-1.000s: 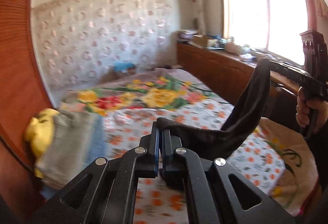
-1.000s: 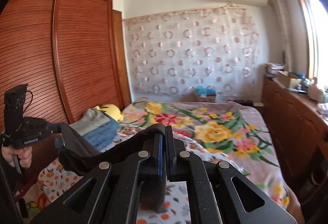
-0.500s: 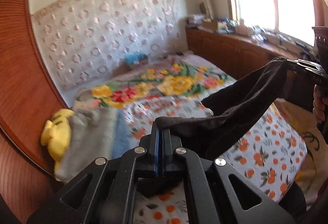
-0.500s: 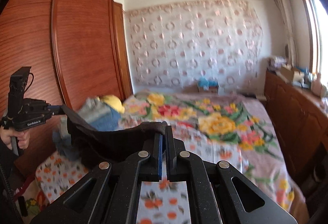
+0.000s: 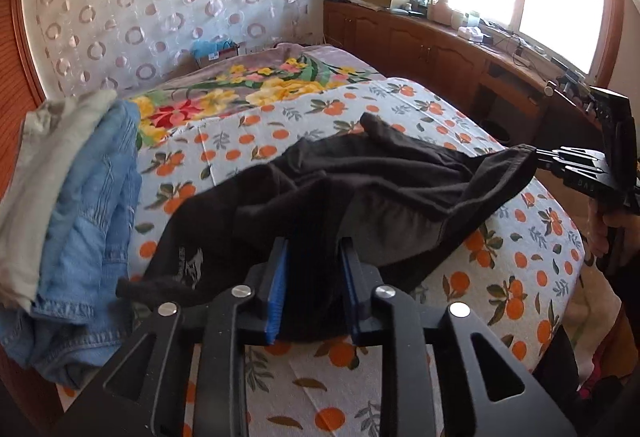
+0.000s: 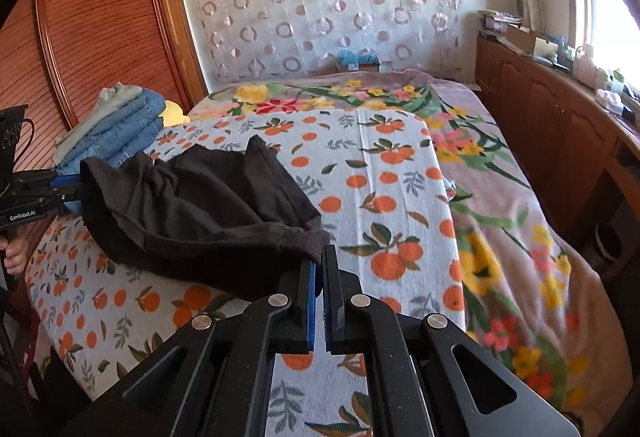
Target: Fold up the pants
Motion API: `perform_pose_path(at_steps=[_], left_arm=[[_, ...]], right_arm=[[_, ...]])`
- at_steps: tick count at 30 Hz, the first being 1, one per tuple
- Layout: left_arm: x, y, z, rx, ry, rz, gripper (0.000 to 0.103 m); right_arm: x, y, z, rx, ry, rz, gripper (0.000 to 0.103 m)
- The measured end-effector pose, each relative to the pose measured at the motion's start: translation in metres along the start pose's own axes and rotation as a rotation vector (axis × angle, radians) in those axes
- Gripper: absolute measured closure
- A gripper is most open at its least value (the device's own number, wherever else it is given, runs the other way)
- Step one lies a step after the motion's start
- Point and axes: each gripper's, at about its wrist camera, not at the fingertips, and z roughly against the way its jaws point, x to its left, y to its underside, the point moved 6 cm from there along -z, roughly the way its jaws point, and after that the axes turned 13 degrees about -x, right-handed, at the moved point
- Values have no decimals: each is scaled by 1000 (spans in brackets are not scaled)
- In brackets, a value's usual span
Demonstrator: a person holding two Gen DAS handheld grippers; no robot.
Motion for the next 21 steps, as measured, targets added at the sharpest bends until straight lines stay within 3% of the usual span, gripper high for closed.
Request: perform_pose_path(at_steps=[10, 17, 21], left_arm=[[-4, 39, 5, 29, -19, -12, 70], [8, 47, -7, 30, -83, 17, 70], [11, 56, -8, 41, -107, 15, 70]], right_arm=[[6, 20, 23, 23, 12, -1, 98], [8, 22, 36, 15, 18, 17, 76], [10, 22, 45, 2, 13, 24, 73]])
